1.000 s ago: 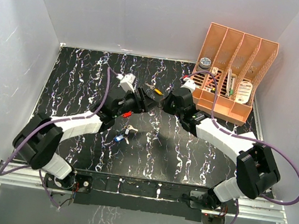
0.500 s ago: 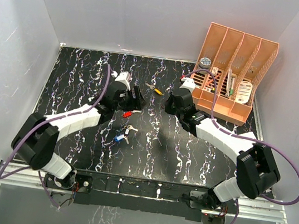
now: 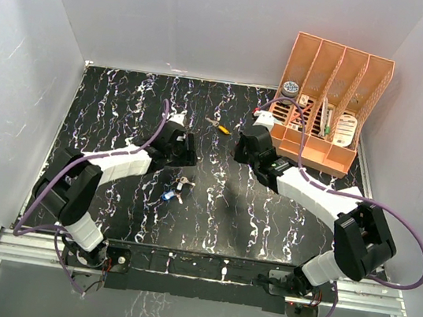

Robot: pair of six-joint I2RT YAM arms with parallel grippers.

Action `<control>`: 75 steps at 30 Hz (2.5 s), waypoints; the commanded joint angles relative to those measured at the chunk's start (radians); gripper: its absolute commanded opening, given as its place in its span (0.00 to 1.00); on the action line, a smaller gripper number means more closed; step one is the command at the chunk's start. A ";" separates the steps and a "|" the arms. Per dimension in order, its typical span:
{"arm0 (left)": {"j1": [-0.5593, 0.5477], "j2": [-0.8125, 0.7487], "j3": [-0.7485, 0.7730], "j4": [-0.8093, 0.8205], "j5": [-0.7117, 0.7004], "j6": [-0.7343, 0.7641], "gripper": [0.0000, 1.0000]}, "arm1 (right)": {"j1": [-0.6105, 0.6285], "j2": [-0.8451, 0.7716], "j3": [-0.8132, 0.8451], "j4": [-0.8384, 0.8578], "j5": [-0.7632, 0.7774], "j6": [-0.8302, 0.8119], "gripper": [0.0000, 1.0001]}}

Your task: Put the keys on the keyring

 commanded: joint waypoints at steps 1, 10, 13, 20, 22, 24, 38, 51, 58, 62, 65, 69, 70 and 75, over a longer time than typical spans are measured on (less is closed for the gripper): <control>0.029 -0.026 -0.009 0.003 -0.006 -0.006 0.59 | -0.001 0.026 0.040 0.028 -0.011 -0.019 0.00; 0.077 0.026 -0.035 0.108 0.043 -0.022 0.58 | -0.001 0.046 0.049 0.026 -0.033 -0.019 0.00; 0.081 0.047 -0.021 0.122 0.044 -0.014 0.56 | 0.000 0.047 0.051 0.026 -0.030 -0.021 0.00; 0.089 0.097 -0.009 0.145 0.059 -0.013 0.50 | 0.000 0.049 0.053 0.029 -0.026 -0.024 0.00; 0.091 0.103 -0.011 0.159 0.063 -0.014 0.49 | -0.001 0.052 0.054 0.030 -0.028 -0.023 0.00; 0.094 0.112 -0.009 0.166 0.065 -0.015 0.49 | -0.001 0.055 0.055 0.030 -0.028 -0.024 0.00; 0.100 0.102 -0.017 0.213 0.052 -0.005 0.43 | -0.001 0.071 0.059 0.035 -0.040 -0.021 0.00; 0.111 0.136 -0.007 0.249 0.069 0.013 0.41 | -0.001 0.071 0.058 0.033 -0.042 -0.022 0.00; 0.120 0.157 -0.012 0.283 0.089 0.016 0.37 | 0.000 0.070 0.057 0.036 -0.042 -0.024 0.00; 0.125 0.158 -0.019 0.299 0.094 0.017 0.35 | -0.001 0.070 0.057 0.036 -0.042 -0.024 0.00; 0.126 0.162 -0.021 0.306 0.100 0.019 0.35 | -0.001 0.073 0.058 0.035 -0.042 -0.024 0.00; 0.127 0.167 -0.021 0.318 0.110 0.020 0.33 | 0.000 0.074 0.058 0.035 -0.042 -0.024 0.00; 0.126 0.168 -0.021 0.318 0.113 0.020 0.32 | -0.001 0.073 0.059 0.035 -0.042 -0.024 0.00; 0.128 0.171 -0.023 0.323 0.120 0.020 0.27 | -0.001 0.073 0.060 0.034 -0.040 -0.024 0.00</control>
